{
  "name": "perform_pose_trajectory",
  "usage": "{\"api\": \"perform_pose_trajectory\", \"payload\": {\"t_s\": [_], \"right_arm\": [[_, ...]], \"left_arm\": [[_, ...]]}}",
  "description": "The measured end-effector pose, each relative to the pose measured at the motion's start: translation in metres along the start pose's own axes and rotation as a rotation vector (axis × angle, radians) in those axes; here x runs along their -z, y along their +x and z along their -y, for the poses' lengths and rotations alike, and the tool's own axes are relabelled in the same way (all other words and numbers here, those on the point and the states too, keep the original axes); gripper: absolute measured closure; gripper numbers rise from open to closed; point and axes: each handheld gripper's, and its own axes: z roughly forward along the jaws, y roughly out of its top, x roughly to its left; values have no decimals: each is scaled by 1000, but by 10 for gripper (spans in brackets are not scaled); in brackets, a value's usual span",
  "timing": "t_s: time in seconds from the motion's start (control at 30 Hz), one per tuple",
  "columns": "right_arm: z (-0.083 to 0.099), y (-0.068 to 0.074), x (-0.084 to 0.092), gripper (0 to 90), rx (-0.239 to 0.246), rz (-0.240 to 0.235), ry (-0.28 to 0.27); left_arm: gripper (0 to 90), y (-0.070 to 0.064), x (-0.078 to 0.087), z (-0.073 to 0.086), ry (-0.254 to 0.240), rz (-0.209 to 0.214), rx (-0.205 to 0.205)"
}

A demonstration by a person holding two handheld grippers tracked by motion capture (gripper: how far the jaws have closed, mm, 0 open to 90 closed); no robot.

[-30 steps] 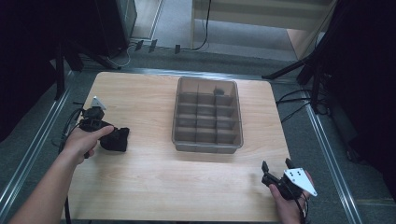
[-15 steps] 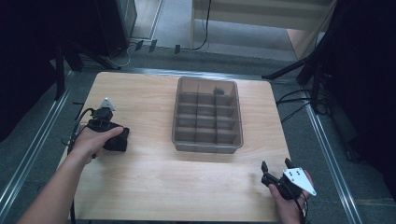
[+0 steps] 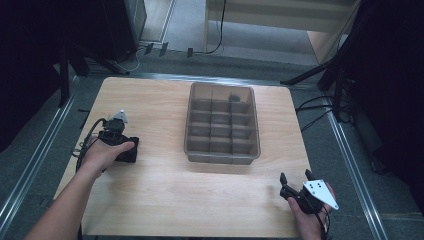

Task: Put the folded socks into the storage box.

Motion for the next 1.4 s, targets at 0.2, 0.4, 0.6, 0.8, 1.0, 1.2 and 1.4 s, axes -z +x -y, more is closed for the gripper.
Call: {"api": "perform_pose_trajectory", "payload": {"t_s": [0.2,0.4,0.6,0.8,1.0,1.2,1.4], "right_arm": [[0,0,0,151,4,3,0],[0,0,0,152,3,3,0],[0,0,0,152,0,1,-1],[0,1,-1,151,-1,-1,3],[0,1,-1,151,0,-18,-2],[0,1,-1,151,0,-17,2],[0,1,-1,151,1,-18,5]], "left_arm": [[421,1,1,2,-20,39,-27],[613,-5,3,3,-41,23,-80],[755,1,14,3,-39,79,-114],[771,1,47,-1,-91,149,-193],[772,-12,79,-4,-135,182,-351],[773,-27,105,-10,-131,162,-511],[772,-43,128,-17,-165,166,-643]]}}
